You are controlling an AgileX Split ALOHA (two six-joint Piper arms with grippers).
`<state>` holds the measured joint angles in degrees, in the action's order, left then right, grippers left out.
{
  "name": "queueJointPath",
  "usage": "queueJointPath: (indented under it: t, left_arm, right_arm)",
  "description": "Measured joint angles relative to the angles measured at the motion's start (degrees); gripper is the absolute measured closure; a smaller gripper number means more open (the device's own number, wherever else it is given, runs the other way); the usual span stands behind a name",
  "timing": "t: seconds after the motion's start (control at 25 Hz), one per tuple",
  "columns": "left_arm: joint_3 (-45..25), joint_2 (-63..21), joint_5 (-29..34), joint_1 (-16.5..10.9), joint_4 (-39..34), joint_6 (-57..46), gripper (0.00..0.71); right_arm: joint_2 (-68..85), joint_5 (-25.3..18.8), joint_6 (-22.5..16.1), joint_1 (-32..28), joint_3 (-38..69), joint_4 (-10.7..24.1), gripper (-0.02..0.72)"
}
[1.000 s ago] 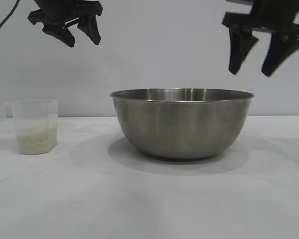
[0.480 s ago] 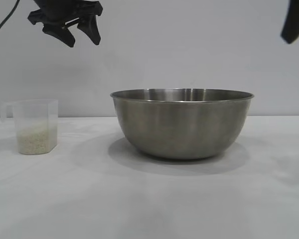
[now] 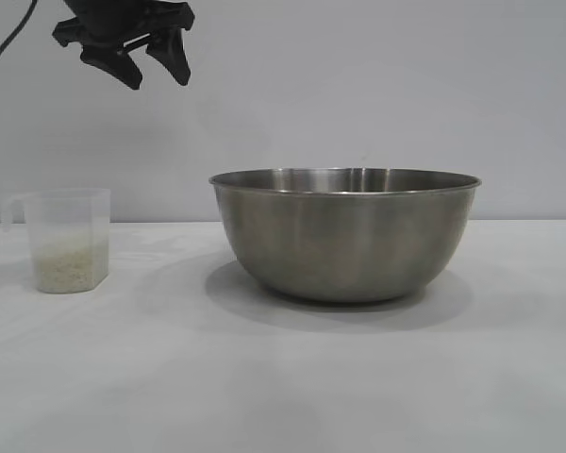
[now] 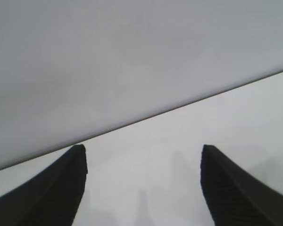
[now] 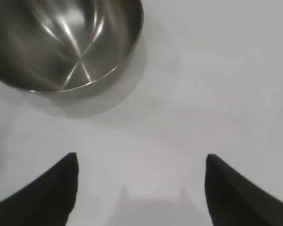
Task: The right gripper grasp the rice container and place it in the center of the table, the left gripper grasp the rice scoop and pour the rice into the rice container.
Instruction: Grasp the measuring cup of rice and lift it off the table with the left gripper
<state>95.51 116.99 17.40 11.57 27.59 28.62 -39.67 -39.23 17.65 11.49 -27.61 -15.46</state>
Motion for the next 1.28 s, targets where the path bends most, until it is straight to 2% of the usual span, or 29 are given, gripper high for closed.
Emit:
queueJointPath:
  t: [0.12, 0.2, 0.32, 0.4, 0.6, 1.08, 1.28]
  left_arm:
    - [0.00, 0.00, 0.00, 0.00, 0.00, 0.00, 0.277]
    - [0.00, 0.00, 0.00, 0.00, 0.00, 0.00, 0.277]
    - [0.00, 0.00, 0.00, 0.00, 0.00, 0.00, 0.277]
    - [0.00, 0.00, 0.00, 0.00, 0.00, 0.00, 0.277]
    - [0.00, 0.00, 0.00, 0.00, 0.00, 0.00, 0.277]
    - [0.00, 0.00, 0.00, 0.00, -0.40, 0.00, 0.277]
    - [0.00, 0.00, 0.00, 0.11, -0.62, 0.00, 0.277]
  right_arm:
    - [7.98, -5.44, -0.59, 0.00, 1.98, 1.54, 0.212]
    - [12.71, -8.61, -3.26, 0.00, 2.03, 3.72, 0.212]
    - [17.64, -10.99, -7.18, 0.00, 1.82, 6.31, 0.212]
    - [19.37, -13.31, -7.88, 0.00, 0.69, 6.90, 0.212]
    - [20.81, -23.14, -8.01, 0.00, -1.21, 7.55, 0.212]
    - [39.61, -26.09, -8.01, -0.04, -0.44, 8.48, 0.212]
    - [40.58, -26.24, -8.14, -0.04, -0.44, 8.60, 0.212]
